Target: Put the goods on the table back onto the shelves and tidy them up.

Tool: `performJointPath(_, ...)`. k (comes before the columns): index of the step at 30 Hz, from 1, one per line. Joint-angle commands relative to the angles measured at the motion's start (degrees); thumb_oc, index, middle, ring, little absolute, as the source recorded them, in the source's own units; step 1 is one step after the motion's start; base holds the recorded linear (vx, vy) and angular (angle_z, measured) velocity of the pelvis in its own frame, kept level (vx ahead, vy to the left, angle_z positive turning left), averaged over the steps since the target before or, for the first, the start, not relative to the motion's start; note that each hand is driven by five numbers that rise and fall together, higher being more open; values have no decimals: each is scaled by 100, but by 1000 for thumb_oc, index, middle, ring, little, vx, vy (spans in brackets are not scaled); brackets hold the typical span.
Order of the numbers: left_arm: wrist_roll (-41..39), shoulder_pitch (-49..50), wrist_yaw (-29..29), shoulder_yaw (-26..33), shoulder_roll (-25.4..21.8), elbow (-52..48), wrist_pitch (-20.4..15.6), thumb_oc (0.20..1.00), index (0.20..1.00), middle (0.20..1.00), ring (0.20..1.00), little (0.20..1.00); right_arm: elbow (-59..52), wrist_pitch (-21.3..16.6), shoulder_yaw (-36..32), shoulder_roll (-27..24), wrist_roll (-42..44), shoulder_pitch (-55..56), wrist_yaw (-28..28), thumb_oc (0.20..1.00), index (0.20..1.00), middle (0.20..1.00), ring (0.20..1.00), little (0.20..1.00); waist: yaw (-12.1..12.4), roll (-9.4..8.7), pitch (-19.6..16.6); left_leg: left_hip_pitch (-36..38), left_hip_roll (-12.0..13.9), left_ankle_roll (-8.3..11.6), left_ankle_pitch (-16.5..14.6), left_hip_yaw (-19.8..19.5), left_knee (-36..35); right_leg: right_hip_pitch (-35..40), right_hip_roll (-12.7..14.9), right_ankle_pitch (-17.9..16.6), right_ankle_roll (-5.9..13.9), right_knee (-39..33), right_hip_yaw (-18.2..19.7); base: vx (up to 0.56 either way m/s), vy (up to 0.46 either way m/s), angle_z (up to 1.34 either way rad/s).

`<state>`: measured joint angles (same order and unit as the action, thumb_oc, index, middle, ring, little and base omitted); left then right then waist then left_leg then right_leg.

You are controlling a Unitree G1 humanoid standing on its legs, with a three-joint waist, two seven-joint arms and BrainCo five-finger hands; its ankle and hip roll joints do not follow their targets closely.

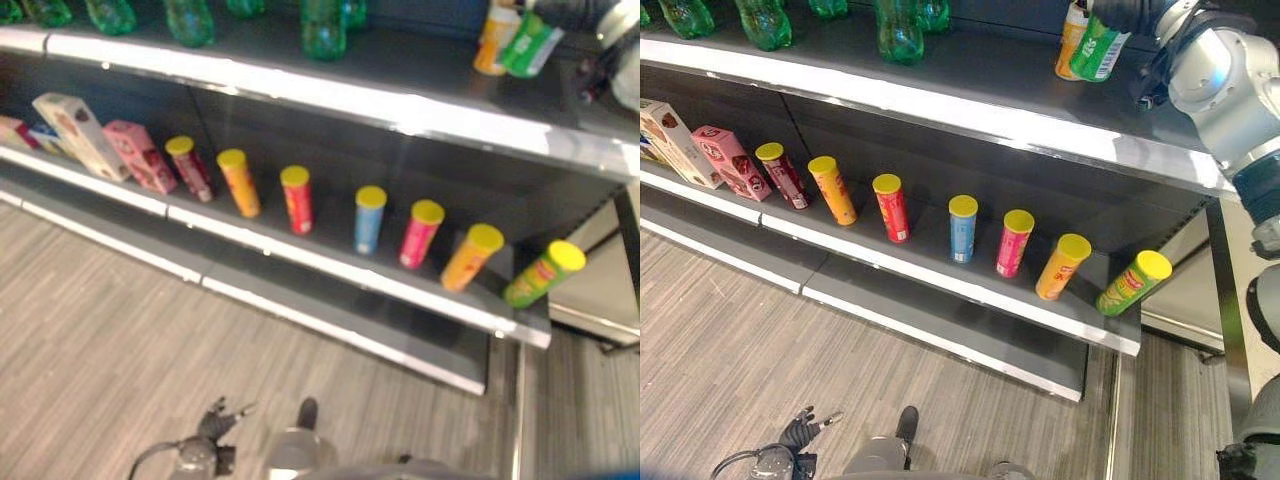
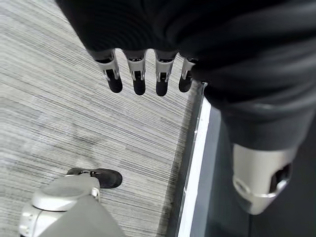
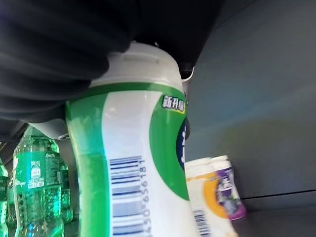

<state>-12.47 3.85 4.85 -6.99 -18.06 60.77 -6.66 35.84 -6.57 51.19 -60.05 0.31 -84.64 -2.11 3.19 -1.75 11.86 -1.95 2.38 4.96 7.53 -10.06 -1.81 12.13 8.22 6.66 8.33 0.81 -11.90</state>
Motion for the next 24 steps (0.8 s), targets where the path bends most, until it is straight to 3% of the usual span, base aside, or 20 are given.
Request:
performJointPath(1, -116, -244, 129, -143, -278, 58, -118, 1000, 1000, 1000, 1000, 1000, 269, 56, 18, 23, -186, -495, -170, 200, 200, 200, 200, 200, 107, -367, -192, 99, 246, 374, -1432, 442, 861, -484, 309, 293, 86, 331, 30, 25, -10, 14)
performJointPath(24, -36, -218, 223, -203, -160, -125, -96, 1000, 1000, 1000, 1000, 1000, -116, 56, 33, 110, -528, 69, 34, 200, 200, 200, 200, 200, 26, -363, -78, 67, 257, 330, -1481, 618, 852, -625, 418, 205, 137, 369, 106, 4, 1, 2)
